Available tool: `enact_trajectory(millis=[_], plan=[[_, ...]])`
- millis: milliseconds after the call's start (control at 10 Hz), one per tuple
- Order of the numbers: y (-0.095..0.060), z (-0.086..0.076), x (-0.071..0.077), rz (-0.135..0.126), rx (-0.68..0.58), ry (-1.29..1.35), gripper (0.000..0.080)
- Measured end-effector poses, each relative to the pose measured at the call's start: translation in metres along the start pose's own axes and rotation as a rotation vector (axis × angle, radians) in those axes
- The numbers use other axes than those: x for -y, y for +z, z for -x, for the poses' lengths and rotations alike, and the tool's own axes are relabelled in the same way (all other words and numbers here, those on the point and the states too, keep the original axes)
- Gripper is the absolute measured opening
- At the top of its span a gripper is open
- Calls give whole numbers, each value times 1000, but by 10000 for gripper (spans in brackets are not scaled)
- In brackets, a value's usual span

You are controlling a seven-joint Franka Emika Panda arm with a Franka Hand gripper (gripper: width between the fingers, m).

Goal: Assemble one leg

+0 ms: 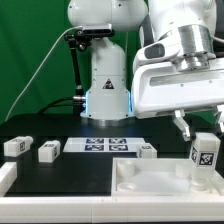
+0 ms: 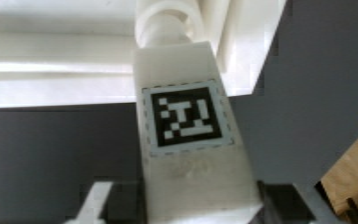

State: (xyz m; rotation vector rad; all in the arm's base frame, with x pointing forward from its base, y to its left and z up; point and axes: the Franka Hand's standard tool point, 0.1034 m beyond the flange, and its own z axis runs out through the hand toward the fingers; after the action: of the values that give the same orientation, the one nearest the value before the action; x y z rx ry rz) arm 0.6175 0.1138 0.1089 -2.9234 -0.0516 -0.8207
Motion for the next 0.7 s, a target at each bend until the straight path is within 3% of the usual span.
enact_trajectory(millis=[500, 700], plan=[[8, 12, 0, 3, 3, -2, 294], [11, 12, -6, 15, -56, 2, 294]])
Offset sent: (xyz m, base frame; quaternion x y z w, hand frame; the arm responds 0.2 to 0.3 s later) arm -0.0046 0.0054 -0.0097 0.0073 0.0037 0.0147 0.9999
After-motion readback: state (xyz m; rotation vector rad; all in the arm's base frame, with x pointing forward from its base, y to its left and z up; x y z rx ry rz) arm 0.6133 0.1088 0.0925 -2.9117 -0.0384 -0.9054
